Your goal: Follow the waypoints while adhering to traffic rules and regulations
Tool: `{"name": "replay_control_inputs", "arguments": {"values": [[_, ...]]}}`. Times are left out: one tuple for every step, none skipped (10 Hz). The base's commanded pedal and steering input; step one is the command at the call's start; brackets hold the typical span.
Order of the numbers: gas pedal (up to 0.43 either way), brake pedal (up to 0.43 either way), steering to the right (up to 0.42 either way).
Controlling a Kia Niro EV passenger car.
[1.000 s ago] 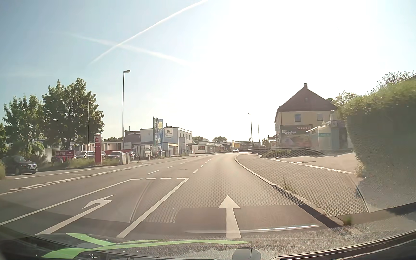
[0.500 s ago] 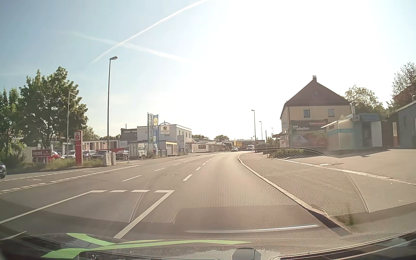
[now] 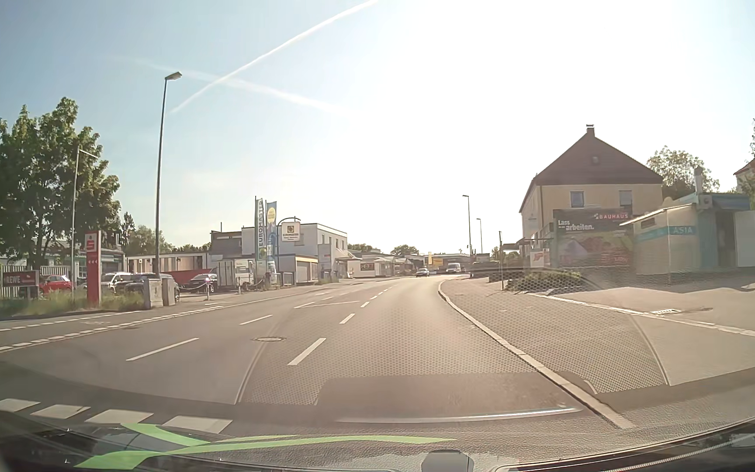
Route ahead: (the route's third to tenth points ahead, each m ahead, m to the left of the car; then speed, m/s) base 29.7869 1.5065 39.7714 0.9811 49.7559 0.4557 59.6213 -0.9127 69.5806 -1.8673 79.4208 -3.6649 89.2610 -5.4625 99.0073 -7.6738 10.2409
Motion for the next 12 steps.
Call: {"name": "replay_control_inputs", "arguments": {"values": [[0.177,0.0,-0.008],[0.177,0.0,-0.008],[0.177,0.0,-0.008],[0.177,0.0,-0.008],[0.177,0.0,-0.007],[0.177,0.0,-0.007],[0.177,0.0,-0.005],[0.177,0.0,-0.003],[0.177,0.0,-0.002],[0.177,0.0,-0.003],[0.169,0.0,-0.002],[0.118,0.0,-0.001]]}}
